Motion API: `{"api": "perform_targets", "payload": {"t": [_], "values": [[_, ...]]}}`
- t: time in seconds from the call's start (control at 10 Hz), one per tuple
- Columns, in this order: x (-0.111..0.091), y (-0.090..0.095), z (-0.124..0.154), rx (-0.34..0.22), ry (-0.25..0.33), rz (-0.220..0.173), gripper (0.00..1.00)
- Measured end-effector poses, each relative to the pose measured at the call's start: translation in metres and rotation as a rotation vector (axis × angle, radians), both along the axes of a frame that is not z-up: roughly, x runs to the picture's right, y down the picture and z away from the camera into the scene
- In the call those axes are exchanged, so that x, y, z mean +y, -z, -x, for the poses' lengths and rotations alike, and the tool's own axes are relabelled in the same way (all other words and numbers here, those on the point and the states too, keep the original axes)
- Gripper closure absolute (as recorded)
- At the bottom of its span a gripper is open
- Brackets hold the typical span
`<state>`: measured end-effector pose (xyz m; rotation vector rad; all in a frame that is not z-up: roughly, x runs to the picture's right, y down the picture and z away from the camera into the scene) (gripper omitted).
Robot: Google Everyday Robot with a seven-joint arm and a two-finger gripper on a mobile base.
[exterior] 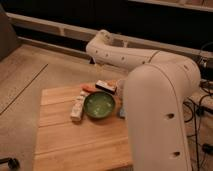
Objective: Place the eraser on the white sponge
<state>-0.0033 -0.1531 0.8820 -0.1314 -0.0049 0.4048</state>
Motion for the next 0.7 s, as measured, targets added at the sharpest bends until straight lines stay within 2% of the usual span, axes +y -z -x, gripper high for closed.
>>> {"api": "perform_targets", "payload": {"t": [0.2,0.3,0.7], "values": [[0.006,-0.025,-0.023,-0.033,-0.067,0.034,0.35],[0.009,-0.035,-0.029,-0.051,-0.078,0.056,0.35],[0.023,-0.069,-0.016,-0.146,-0.081,0.148,0.35]]}}
